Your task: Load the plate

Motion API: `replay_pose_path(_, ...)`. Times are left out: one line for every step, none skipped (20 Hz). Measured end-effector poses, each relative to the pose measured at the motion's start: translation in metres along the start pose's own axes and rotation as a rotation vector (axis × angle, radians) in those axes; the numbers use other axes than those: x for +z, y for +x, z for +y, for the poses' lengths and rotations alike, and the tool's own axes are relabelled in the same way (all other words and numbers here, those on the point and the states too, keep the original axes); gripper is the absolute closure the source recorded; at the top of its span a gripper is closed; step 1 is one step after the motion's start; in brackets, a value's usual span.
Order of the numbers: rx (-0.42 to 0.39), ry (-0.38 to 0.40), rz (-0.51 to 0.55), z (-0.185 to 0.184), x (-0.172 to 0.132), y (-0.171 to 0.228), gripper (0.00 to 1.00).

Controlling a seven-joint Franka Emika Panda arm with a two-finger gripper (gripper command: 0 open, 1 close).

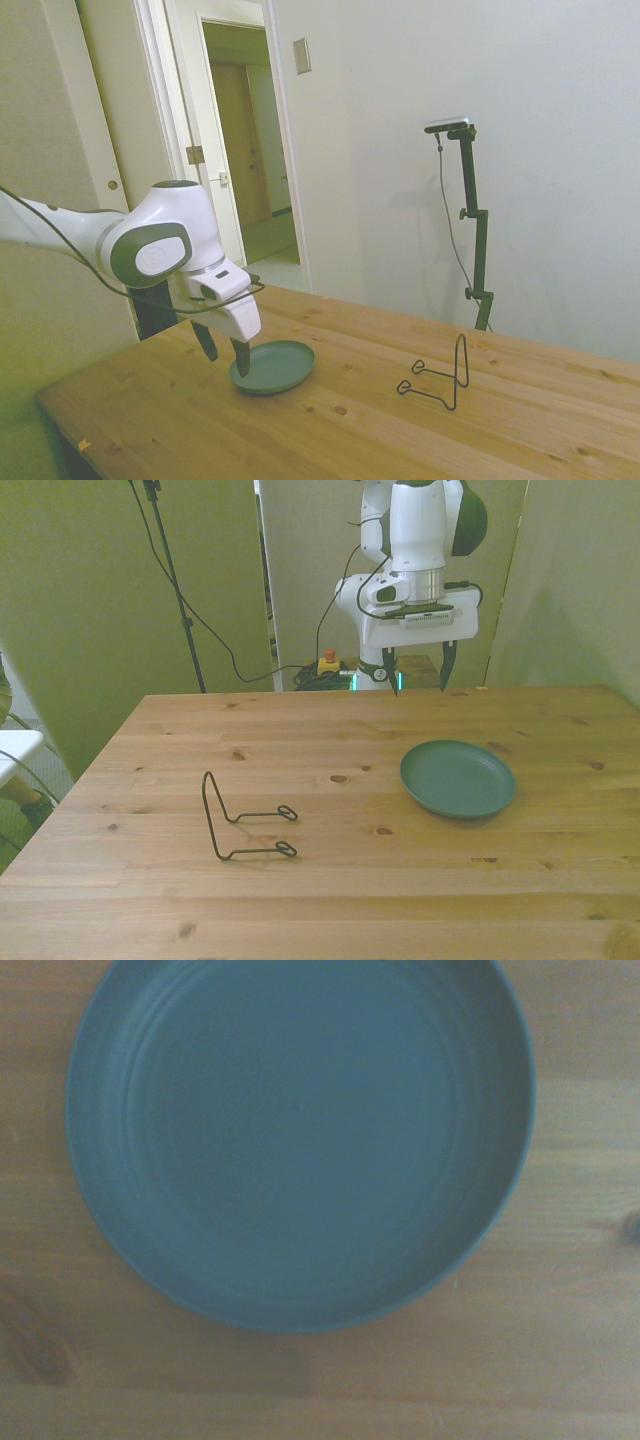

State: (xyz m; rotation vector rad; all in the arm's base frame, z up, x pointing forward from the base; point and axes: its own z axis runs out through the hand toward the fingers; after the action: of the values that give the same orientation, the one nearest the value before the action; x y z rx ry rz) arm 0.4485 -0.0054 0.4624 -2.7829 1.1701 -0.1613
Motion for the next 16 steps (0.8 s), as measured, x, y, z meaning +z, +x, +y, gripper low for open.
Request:
replay_pose_path(-0.007,0.002,-0.005,-0.005,-0.005,0.008,0.00)
replay_pose_path(-0.012,0.005,-0.009,-0.010,-0.010,0.016,0.00)
replay_pose_path(-0.013,0.007,-0.012,-0.015,-0.014,0.024,0.00)
replay_pose_path(-0.015,0.011,-0.015,-0.020,-0.018,0.033,0.00)
replay_pose_path(-0.017,0.016,-0.014,-0.025,-0.021,0.043,0.00)
replay_pose_path(-0.018,0.020,-0.013,-0.030,-0.022,0.053,0.00)
replay_pose_path(-0.018,0.024,-0.016,-0.035,-0.021,0.063,0.00)
replay_pose_path(-0.018,0.027,-0.022,-0.040,-0.018,0.074,0.00)
replay_pose_path(-0.021,0.030,-0.029,-0.044,-0.015,0.084,0.00)
replay_pose_path(-0.025,0.032,-0.041,-0.047,-0.012,0.093,0.00)
replay_pose_path(-0.029,0.033,-0.053,-0.050,-0.010,0.101,0.00)
replay_pose_path(-0.034,0.037,-0.068,-0.052,-0.009,0.108,0.00)
replay_pose_path(-0.037,0.038,-0.084,-0.053,-0.008,0.114,0.00)
replay_pose_path(-0.040,0.038,-0.094,-0.054,-0.008,0.120,0.00)
replay_pose_path(-0.043,0.040,-0.103,-0.055,-0.007,0.125,0.00)
replay_pose_path(-0.042,0.045,-0.114,-0.056,-0.005,0.131,0.00)
